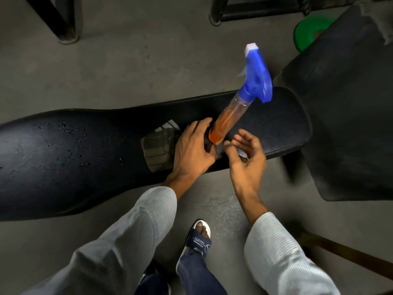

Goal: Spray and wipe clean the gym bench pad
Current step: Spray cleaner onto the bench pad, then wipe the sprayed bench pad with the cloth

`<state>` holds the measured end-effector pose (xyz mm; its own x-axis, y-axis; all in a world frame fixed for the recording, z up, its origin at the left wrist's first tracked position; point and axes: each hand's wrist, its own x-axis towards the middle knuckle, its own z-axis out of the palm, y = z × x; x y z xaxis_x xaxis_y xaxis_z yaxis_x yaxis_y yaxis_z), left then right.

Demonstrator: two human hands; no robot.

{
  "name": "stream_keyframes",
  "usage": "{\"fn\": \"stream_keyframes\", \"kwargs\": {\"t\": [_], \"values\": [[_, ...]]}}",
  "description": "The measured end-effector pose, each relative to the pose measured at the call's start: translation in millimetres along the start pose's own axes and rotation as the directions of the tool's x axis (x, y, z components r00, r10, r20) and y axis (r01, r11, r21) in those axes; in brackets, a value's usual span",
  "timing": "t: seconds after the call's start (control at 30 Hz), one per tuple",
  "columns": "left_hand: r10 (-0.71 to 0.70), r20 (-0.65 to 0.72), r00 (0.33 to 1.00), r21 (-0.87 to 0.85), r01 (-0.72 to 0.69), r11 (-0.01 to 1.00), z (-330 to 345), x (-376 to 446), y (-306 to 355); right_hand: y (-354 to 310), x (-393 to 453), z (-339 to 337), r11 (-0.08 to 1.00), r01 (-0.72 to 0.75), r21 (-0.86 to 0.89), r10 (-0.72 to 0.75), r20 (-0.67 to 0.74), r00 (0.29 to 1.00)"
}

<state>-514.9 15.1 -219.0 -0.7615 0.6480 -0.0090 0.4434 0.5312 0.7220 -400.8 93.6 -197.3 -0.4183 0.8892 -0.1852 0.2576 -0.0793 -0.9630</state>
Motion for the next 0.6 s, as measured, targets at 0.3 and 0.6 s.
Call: {"fn": "stream_keyframes", "kwargs": {"t": [0.3, 0.6], "values": [[-0.018, -0.163, 0.986, 0.113, 0.036, 0.993, -10.0, -25.9, -32.7, 19.9, -24.2, 42.7, 0.967, -0.242, -0.081, 0.234, -0.094, 0.968], [-0.071, -0.416, 0.906, 0.216, 0.174, 0.961, -56.3, -88.1, -121.2, 24.7, -62.1, 122.1, 0.758, 0.490, -0.431, -0.343, 0.375, 0.861]]}}
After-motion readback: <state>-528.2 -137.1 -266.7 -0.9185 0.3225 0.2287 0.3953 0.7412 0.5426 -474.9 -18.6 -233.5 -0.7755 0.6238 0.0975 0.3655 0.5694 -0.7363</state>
